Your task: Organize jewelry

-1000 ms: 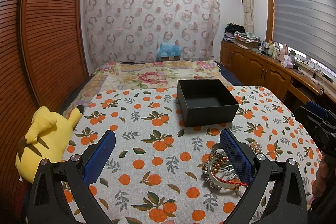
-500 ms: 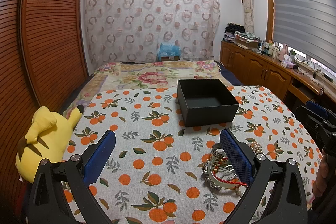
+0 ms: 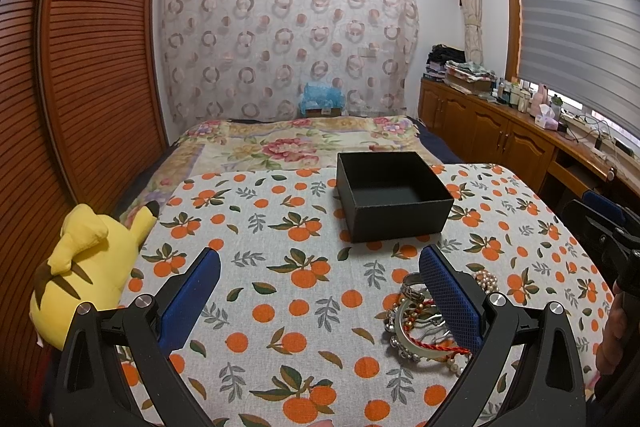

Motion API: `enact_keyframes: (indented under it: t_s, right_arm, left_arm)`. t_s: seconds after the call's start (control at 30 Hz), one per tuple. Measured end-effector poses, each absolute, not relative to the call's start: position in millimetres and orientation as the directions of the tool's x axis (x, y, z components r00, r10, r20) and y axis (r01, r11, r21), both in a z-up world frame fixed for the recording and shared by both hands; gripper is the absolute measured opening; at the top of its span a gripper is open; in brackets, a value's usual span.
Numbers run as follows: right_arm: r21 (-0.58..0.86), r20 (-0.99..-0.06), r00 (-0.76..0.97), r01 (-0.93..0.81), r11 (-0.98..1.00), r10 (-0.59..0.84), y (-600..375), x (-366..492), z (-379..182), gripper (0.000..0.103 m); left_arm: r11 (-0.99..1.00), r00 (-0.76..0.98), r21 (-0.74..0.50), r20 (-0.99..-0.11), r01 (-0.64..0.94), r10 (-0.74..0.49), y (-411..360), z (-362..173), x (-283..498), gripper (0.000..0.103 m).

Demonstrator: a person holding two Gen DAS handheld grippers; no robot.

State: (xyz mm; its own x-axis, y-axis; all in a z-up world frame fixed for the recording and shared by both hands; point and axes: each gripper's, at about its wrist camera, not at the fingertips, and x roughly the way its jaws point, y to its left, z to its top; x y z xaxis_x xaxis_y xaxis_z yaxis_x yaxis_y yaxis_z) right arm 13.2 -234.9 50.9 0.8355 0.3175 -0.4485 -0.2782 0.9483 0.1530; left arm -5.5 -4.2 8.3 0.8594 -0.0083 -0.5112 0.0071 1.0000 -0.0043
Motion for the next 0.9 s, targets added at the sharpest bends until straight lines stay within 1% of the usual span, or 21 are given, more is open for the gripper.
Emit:
enact_keyframes:
  t_s: [0.2, 0.37, 0.5, 0.67, 0.8, 0.9]
  right_arm:
    - [0.154, -0.449, 0.835, -0.279, 0.948, 0.319, -235.8, 13.5, 50.2, 0.101]
    - [0.158, -0.459, 0.828, -0.281, 0.947, 0.323, -235.6, 19.3, 43.4, 0.101]
    - [0.141, -0.470, 0.822, -0.289, 0.947, 0.321, -235.7, 15.4, 40.8, 0.101]
    - [0.133, -0.493, 0.806, -0.301, 0.944, 0.326, -245.6, 13.9, 30.5, 0.101]
    - [0.131, -0.519, 0.787, -0.311, 0.941, 0.333, -249.1, 14.7, 19.7, 0.095]
    - [0.124, -0.540, 0.777, -0.309, 0.943, 0.325, -252.1, 15.5, 10.3, 0.090]
  left_arm:
    - [1.000, 0.859, -0.005, -0.512, 0.007, -0.008, -4.3, 7.8, -5.3, 0.097]
    - [1.000, 0.848, -0.011, -0.529, 0.013, -0.017, -4.5, 4.6, -4.1, 0.097]
    - [0.998, 0.824, -0.031, -0.563, 0.050, -0.059, -9.2, -8.8, 5.7, 0.097]
    - [0.994, 0.794, -0.011, -0.600, 0.111, -0.096, -21.7, -22.4, 16.9, 0.097]
    - [0.986, 0.757, -0.020, -0.637, 0.167, -0.142, -30.7, -31.4, 28.0, 0.097]
    - [0.973, 0.689, -0.060, -0.697, 0.223, -0.201, -37.6, -46.2, 42.5, 0.097]
